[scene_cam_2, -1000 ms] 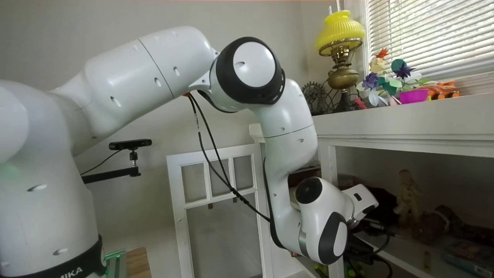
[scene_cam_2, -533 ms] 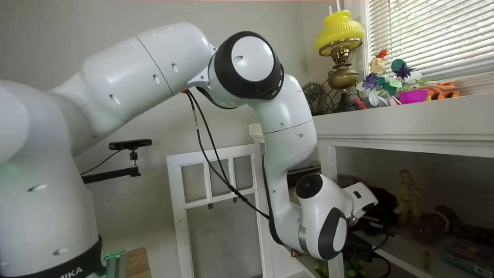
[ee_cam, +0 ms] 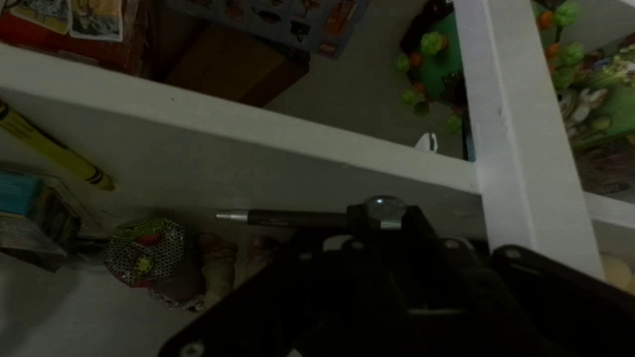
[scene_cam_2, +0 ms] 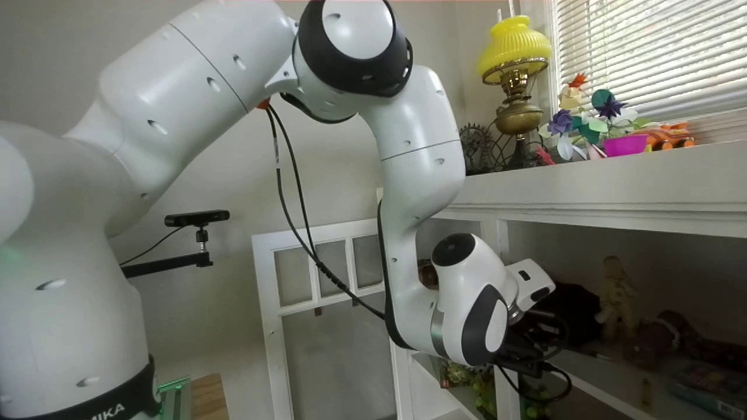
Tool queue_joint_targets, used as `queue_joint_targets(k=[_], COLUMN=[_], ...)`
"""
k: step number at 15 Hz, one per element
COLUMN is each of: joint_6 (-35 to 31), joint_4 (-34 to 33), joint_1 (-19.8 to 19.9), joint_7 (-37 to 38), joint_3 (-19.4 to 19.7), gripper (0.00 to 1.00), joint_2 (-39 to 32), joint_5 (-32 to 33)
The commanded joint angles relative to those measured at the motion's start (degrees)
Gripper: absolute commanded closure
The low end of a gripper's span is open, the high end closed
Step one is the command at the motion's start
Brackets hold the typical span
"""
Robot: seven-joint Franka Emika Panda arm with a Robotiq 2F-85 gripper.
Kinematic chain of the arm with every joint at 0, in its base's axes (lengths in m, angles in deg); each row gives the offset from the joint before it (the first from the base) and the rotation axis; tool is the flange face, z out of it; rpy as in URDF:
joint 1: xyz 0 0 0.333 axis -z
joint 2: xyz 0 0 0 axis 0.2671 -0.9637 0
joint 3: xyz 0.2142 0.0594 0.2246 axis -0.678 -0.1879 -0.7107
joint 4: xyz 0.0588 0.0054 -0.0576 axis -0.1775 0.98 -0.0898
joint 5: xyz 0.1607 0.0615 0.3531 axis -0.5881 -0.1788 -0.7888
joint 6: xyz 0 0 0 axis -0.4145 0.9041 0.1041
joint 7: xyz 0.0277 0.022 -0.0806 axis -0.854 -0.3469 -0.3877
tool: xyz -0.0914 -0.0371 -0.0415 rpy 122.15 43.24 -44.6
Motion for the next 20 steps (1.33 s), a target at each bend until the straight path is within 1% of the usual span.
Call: queue_joint_targets(k=[1, 4, 6, 7, 9, 11, 12, 15, 16, 18, 20], joint_6=[1.8, 1.2, 1.5, 1.6, 2.0, 3.6, 5.0, 8.4, 9.2, 9.5, 7.9], joint_4=[8.6, 13.2, 16.1, 17.6, 20.3, 22.7, 24.5, 28.0, 28.7, 28.8, 27.8], joint_1=[2.4, 3.5, 5.1, 5.9, 8.3, 12.0, 15.0, 21.8, 23.4, 25.5, 26.0], joint_7=[-0.6, -0.8, -0.6, -0.4, 0.8, 3.7, 4.0, 8.3, 10.9, 16.6, 24.1], joint_3=[-1.3, -1.6, -2.3, -2.6, -3.6, -5.1, -7.8, -12.9, -14.1, -15.0, -14.1], gripper=[0.94, 0.94, 0.94, 0.94, 0.94, 0.94, 0.94, 0.94, 0.94, 0.94, 0.94], joint_2=[6.7, 9.7, 11.8, 13.1, 15.8, 18.9, 20.3, 24.0, 25.3, 26.7, 29.1], joint_5=[3.1, 5.2, 8.2, 10.1, 15.8, 25.4, 29.7, 43.5, 48.2, 57.2, 66.0])
